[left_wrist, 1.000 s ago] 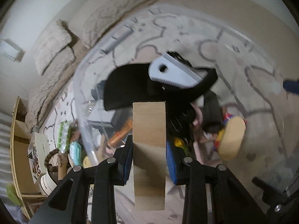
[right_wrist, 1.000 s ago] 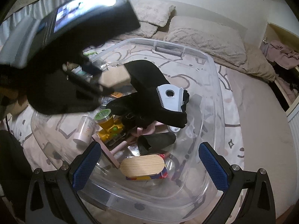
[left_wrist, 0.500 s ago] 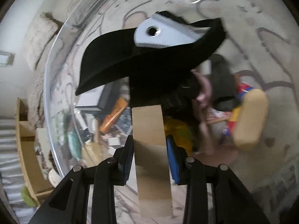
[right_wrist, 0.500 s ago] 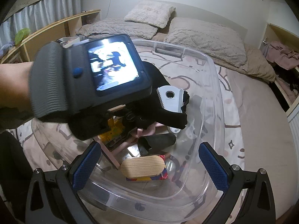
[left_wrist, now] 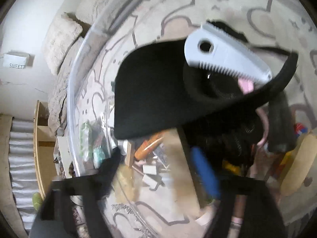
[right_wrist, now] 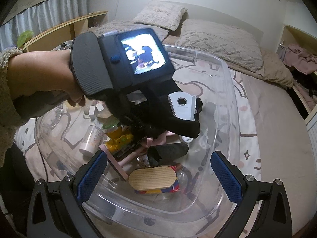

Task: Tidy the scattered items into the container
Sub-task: 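Lower the wooden stick into the container with the left tool, then open the left tool to release the wooden stick inside the container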

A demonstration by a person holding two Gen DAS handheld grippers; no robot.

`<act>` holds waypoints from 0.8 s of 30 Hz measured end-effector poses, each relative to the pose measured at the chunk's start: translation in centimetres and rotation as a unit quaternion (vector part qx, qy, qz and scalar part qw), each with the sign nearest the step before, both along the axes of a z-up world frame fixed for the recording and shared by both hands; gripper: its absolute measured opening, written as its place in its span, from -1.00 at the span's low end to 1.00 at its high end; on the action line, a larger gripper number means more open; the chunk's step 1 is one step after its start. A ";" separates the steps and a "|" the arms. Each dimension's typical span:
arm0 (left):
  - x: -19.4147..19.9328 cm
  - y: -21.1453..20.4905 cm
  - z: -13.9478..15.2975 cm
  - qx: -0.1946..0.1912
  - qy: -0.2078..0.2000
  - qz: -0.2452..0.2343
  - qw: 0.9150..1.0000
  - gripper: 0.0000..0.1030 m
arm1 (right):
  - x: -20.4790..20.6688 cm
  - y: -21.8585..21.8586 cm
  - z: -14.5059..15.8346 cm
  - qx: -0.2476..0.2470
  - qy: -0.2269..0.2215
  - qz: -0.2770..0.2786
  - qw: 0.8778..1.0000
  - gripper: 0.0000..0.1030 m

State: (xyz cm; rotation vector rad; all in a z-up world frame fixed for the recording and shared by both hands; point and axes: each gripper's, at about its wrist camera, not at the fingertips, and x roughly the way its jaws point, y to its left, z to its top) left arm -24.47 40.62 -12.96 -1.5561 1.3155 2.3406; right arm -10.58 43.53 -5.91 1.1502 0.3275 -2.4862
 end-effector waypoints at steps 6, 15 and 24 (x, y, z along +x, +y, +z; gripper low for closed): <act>1.0 -0.2 1.7 0.009 0.016 -0.017 1.000 0.94 | 0.0 0.0 0.0 -0.001 0.002 0.000 1.000 1.00; 5.8 0.2 1.4 -0.044 -0.015 -0.115 0.992 0.94 | -0.1 0.0 -0.1 0.000 0.004 -0.001 1.000 1.00; 8.2 -0.1 -0.5 -0.158 -0.046 -0.198 0.966 0.94 | -0.1 -0.1 -0.1 0.000 0.003 -0.001 1.000 1.00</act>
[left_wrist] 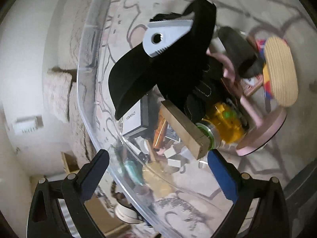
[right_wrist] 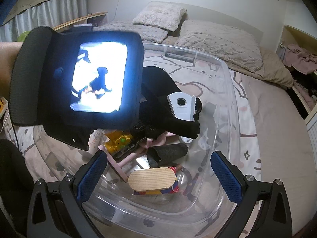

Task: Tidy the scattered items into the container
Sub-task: 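Open the left tool to release the wooden stick inside the container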

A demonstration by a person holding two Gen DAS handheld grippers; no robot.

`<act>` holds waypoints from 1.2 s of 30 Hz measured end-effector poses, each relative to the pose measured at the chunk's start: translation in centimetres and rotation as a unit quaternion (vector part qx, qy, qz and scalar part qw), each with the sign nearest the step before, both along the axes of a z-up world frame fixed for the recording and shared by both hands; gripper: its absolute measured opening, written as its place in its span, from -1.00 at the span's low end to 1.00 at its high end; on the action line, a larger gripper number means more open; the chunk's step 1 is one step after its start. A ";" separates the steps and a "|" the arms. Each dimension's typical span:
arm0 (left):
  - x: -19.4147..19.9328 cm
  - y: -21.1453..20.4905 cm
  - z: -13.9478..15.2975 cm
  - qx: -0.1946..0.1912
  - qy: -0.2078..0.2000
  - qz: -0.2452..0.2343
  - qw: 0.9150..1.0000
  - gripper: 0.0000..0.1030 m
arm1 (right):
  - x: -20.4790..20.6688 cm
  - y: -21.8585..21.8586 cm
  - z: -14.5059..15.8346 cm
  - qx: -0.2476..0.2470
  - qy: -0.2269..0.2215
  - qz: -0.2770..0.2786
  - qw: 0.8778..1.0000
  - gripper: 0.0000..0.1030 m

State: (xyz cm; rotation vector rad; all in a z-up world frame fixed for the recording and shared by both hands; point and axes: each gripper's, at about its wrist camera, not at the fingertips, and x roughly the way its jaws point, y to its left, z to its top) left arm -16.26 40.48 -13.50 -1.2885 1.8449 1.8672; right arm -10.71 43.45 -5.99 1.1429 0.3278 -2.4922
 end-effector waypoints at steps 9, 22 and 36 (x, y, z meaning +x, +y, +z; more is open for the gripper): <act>-1.2 -0.7 -2.3 -0.032 -0.031 -0.006 0.999 0.94 | 0.0 -0.1 0.0 0.000 0.001 0.001 1.000 1.00; -5.1 -0.1 -4.8 -0.118 0.049 -0.018 0.992 0.98 | 0.0 -0.1 -0.1 0.000 0.005 -0.001 1.000 1.00; -2.1 0.1 -3.8 -0.083 -0.042 -0.052 0.994 0.98 | -0.1 -0.1 -0.1 -0.002 0.007 0.002 1.000 1.00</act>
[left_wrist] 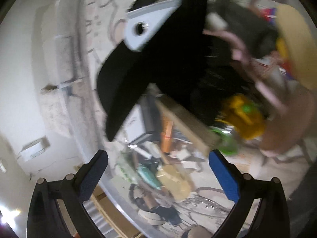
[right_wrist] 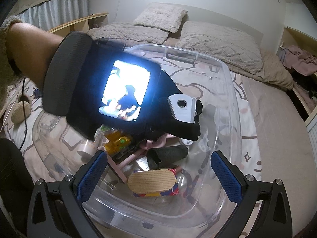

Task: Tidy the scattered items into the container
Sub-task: 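Open the left tool to release the wooden stick inside the container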

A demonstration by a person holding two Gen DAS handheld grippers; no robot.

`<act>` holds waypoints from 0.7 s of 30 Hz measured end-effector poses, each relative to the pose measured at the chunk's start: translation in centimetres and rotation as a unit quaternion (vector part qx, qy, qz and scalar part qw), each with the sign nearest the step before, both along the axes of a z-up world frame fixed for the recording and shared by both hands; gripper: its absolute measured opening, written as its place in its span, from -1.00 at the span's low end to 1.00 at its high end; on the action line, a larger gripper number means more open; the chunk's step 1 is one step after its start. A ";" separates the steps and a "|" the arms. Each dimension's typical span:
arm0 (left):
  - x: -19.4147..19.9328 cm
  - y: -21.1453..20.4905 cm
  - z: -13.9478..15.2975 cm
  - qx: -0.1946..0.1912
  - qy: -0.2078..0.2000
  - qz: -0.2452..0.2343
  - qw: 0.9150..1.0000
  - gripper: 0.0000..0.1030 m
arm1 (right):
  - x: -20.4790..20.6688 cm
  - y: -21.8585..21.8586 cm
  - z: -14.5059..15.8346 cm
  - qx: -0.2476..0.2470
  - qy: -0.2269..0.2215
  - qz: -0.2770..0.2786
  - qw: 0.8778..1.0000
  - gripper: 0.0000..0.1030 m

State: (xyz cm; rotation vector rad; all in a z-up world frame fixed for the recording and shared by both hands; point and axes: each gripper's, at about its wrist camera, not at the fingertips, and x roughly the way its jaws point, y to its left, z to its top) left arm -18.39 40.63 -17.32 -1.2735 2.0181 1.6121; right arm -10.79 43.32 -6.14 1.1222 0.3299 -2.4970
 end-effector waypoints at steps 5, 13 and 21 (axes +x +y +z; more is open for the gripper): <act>-0.4 0.5 -1.9 -0.022 0.017 -0.010 1.000 0.98 | 0.0 0.0 0.0 0.001 0.002 -0.002 1.000 1.00; -3.3 0.5 -3.8 -0.073 0.062 0.012 0.995 1.00 | 0.0 0.0 0.0 -0.001 0.006 -0.001 1.000 1.00; -4.1 0.2 -4.2 -0.090 0.066 0.011 0.994 1.00 | 0.0 0.1 0.0 -0.002 0.008 0.000 1.000 1.00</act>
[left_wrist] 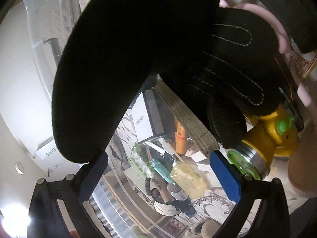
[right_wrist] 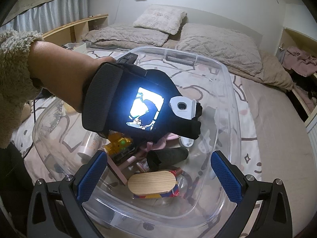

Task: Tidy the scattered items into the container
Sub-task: 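Open the left tool to release the wooden stick inside the container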

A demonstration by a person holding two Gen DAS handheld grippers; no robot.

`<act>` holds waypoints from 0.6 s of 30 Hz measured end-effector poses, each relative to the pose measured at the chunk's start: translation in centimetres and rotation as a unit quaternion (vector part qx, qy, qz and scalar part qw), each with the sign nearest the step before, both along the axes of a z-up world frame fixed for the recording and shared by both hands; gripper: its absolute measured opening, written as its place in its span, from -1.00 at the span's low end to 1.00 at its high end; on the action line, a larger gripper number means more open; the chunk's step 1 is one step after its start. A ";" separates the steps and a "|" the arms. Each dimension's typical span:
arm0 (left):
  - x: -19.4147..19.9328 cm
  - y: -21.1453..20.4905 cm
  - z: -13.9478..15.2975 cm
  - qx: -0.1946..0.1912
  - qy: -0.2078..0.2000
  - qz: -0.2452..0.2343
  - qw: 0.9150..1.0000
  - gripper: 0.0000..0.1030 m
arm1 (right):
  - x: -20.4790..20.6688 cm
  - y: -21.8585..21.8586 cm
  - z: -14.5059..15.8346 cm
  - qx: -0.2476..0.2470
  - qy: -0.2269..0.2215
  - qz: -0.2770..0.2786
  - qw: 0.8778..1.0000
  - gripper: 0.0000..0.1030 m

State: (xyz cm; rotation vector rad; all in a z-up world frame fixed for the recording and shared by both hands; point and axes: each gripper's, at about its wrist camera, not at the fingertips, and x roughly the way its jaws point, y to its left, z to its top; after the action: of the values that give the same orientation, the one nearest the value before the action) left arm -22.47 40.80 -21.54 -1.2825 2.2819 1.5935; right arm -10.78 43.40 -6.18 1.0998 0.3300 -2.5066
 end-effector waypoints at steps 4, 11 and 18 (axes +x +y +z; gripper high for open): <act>-0.1 0.4 1.1 0.036 0.005 -0.001 0.999 1.00 | 0.2 0.0 0.0 -0.002 0.001 -0.001 1.000 1.00; 0.0 0.4 5.3 0.154 -0.033 0.024 0.987 0.99 | 0.1 0.1 0.1 -0.005 0.001 -0.002 1.000 1.00; -0.9 -0.5 9.8 0.246 -0.029 0.040 0.968 0.99 | 0.1 0.1 0.0 -0.010 0.006 -0.002 1.000 1.00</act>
State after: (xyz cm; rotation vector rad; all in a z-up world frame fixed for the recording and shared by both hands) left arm -23.34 40.26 -11.72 -1.2724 1.6594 1.9495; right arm -10.72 43.49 -6.14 1.0794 0.3056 -2.5142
